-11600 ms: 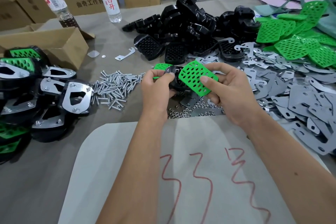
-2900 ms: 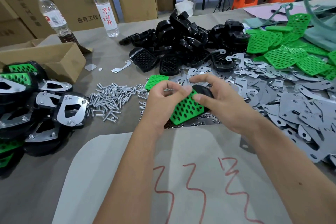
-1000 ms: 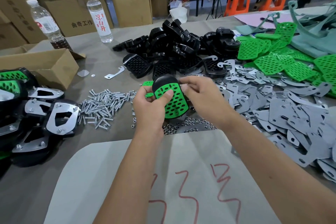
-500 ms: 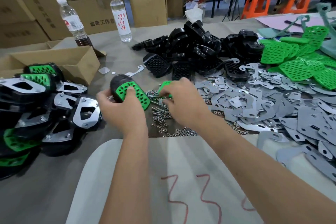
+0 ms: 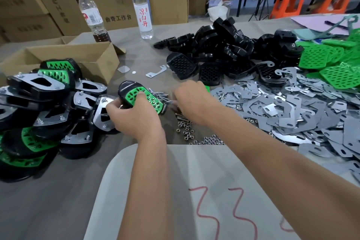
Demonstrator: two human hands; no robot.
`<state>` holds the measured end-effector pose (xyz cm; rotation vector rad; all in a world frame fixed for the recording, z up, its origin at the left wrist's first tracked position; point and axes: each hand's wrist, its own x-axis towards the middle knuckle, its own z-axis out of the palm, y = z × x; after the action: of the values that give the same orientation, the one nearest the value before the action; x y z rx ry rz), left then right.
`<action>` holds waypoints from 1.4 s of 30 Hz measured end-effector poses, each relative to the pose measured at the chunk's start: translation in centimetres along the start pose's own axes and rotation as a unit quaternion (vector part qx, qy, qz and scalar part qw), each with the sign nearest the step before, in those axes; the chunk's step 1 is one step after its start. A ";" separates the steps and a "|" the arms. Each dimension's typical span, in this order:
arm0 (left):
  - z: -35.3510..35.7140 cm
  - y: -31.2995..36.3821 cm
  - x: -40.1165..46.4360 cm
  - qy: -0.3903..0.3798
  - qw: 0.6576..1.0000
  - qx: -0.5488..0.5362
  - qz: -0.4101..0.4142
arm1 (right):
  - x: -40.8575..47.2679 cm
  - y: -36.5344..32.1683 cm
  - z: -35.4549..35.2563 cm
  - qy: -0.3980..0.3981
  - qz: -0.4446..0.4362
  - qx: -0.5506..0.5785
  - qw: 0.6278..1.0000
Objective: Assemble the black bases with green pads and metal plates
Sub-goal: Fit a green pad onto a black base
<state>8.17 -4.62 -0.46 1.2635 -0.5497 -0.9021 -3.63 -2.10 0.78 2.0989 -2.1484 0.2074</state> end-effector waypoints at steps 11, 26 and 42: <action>0.4 0.0 -1.2 -0.107 0.993 0.006 -0.038 | -7.2 4.3 -1.2 0.060 0.139 0.464 0.873; 1.6 -1.7 -7.7 -0.448 0.875 0.153 0.102 | -11.7 7.1 0.5 0.284 0.175 0.418 0.845; 1.7 -2.2 -8.5 -0.462 0.807 0.184 0.319 | -11.6 6.7 0.3 0.264 0.216 0.349 0.873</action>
<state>1.52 1.36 -1.12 0.7773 -1.8827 -0.7940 -10.06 9.42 -1.71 1.4516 -2.3132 1.6031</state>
